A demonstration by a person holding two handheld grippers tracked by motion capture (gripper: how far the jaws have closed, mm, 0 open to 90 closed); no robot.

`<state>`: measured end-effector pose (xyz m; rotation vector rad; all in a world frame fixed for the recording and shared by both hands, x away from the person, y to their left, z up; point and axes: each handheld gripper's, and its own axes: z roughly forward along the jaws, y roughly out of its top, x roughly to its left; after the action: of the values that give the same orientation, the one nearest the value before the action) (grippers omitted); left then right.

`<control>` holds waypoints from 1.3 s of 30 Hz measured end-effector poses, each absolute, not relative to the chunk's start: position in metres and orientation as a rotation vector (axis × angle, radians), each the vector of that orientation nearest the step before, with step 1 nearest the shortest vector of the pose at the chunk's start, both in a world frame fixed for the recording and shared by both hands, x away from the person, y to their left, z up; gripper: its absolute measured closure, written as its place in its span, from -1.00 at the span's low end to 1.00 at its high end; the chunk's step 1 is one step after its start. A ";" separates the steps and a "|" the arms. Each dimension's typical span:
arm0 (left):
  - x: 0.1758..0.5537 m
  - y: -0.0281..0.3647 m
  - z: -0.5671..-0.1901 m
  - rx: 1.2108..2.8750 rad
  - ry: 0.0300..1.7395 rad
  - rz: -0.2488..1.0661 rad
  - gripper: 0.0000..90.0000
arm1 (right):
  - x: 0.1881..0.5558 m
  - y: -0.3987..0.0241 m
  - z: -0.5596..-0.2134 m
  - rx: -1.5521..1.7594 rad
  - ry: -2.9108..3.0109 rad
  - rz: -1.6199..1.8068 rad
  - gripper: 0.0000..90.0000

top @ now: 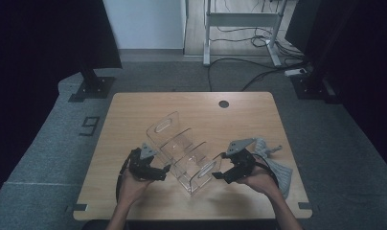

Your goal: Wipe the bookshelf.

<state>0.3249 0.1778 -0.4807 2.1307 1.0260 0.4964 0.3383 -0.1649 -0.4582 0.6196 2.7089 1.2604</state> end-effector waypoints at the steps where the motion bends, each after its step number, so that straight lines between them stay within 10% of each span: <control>1: 0.325 0.178 -0.481 2.131 1.026 0.496 -1.00 | 0.338 -0.165 -0.458 0.611 2.711 1.267 -0.65; 39: 0.320 0.169 -0.483 2.154 0.997 0.448 -1.00 | 0.326 -0.176 -0.443 0.512 2.703 1.242 0.54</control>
<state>0.3205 0.1688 -0.4827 2.1543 0.9972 0.4478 0.3257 -0.1757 -0.4430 0.5121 2.7035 1.2422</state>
